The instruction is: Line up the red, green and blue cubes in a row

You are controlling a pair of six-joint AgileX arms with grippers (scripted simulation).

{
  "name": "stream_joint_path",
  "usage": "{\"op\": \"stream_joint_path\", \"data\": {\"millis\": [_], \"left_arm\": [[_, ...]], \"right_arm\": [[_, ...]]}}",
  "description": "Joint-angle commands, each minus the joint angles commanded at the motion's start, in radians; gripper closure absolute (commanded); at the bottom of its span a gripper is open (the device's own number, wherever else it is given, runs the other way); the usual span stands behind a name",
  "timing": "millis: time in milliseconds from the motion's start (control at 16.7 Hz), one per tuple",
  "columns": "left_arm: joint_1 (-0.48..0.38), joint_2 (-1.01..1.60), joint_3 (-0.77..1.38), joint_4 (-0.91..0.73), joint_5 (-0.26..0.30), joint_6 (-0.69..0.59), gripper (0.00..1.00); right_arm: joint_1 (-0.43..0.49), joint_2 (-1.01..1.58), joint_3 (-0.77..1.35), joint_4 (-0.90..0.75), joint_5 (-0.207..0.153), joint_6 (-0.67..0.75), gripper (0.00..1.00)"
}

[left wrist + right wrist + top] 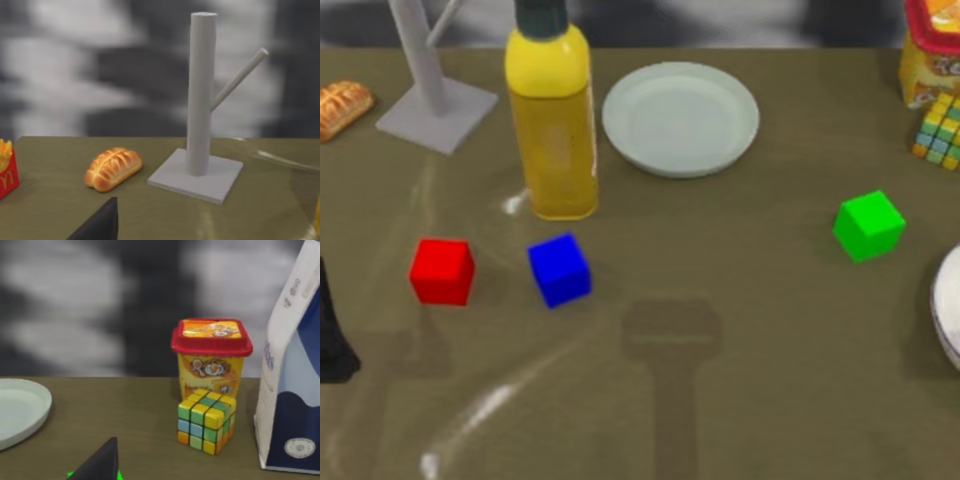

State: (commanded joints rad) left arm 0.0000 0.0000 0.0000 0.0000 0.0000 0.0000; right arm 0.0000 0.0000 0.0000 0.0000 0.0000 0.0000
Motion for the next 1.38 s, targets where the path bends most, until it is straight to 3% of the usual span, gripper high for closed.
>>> {"op": "stream_joint_path", "data": {"millis": [240,480,1380], "left_arm": [[-0.003,0.031,0.03,-0.02,0.0,-0.003,0.0],[-0.025,0.22,0.204,-0.135,0.002,-0.014,0.0],[-0.148,1.699,1.238,-0.902,-0.003,-0.073,0.0]], "right_arm": [[0.0,0.0,0.0,0.0,0.0,0.0,0.0],[0.0,0.0,0.0,0.0,0.0,0.0,0.0],[0.0,0.0,0.0,0.0,0.0,0.0,0.0]]}}
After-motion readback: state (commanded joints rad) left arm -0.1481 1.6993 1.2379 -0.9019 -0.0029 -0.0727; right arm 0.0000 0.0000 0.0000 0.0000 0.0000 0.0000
